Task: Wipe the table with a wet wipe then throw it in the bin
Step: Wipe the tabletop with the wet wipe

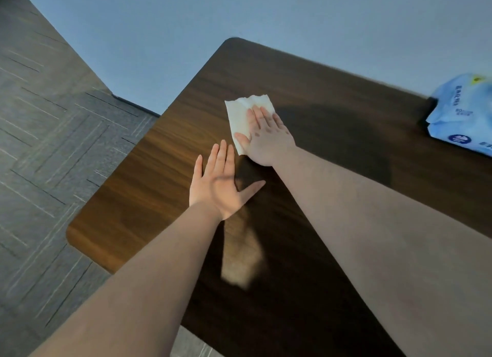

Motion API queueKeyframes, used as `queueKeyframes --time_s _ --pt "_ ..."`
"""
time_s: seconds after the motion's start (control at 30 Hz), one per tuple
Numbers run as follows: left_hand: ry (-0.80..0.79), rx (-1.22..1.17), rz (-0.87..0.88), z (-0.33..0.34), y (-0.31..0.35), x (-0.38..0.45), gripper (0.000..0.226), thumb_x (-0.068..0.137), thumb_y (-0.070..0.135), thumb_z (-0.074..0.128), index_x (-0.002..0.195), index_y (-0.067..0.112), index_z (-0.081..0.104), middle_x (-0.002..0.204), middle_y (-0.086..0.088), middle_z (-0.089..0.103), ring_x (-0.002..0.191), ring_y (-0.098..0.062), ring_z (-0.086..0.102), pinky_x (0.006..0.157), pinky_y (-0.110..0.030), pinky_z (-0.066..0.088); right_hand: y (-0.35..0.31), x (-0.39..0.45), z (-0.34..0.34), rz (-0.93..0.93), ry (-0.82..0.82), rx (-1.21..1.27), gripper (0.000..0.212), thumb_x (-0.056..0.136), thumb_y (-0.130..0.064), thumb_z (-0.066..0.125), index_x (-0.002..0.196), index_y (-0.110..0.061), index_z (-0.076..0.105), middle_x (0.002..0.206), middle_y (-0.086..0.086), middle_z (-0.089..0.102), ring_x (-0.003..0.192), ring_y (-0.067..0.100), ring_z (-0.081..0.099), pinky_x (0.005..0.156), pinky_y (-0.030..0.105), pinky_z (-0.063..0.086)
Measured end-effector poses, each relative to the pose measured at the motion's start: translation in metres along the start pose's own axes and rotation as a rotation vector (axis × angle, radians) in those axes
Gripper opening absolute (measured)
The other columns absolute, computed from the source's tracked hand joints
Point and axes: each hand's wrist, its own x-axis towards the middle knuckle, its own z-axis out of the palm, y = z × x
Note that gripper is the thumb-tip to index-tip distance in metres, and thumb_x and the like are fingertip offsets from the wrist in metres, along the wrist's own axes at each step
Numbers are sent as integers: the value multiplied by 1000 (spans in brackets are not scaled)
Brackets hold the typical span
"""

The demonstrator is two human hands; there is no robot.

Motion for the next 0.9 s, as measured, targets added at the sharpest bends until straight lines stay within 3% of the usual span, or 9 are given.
queueKeyframes --time_s 0.2,0.33,0.63,0.9 --pt "13 108 110 -1 21 -8 83 88 69 3 152 16 -5 161 0 -9 146 -13 -9 118 -38 -2 60 -57 0 124 -48 20 71 97 -56 10 151 -14 -10 160 4 -14 146 18 -14 116 36 -9" --pt "24 83 178 2 65 -14 82 89 68 8 152 16 -3 161 1 -7 146 -13 -8 118 -38 -2 105 -100 1 212 -21 38 71 97 -57 10 151 -14 -9 160 4 -12 146 17 -12 117 35 -8" --pt "1 58 423 16 216 -22 81 91 67 14 152 17 -4 161 2 -8 146 -11 -10 118 -37 -3 230 -212 4 421 -25 93 70 98 -55 12 150 -15 -12 160 4 -15 145 16 -14 116 35 -8" --pt "-79 116 650 31 353 -44 80 91 67 22 152 21 -1 160 4 -7 146 -12 -8 119 -39 -1 359 -347 19 748 0 138 73 96 -59 10 150 -15 -12 159 5 -15 146 17 -12 118 37 -6"
